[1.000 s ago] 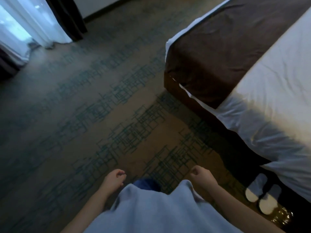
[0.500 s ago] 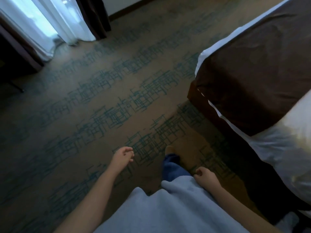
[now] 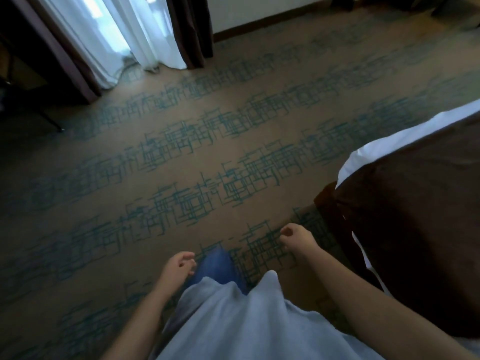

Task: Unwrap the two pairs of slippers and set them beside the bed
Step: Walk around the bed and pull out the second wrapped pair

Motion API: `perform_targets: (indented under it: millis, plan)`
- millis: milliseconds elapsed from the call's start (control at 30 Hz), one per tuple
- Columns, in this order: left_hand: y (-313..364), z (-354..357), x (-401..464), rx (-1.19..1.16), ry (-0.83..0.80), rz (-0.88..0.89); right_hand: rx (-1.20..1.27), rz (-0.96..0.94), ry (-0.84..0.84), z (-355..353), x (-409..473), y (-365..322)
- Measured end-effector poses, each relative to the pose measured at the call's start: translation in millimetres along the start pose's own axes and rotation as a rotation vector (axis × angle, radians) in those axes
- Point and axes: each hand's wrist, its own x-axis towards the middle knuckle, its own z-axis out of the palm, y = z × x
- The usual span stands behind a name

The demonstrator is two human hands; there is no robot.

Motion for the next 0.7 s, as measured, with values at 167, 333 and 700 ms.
perform_targets:
  millis: [167,333,700]
  plan:
    - [44.8,-14.9,76.8,0.023,-0.074,-0.002,0.023,0.057,-0.040,-15.0,68.6,-40.3]
    - [156.0,-59.8,180.1,0.099,-0.052,0.021,0.044,0.122,-0.002,-44.6,127.0,-84.9]
    - [418.0,-6.1,312.3,0.300,-0.283,0.198,0.389,0.390,0.169,-151.3,234.9,-100.1]
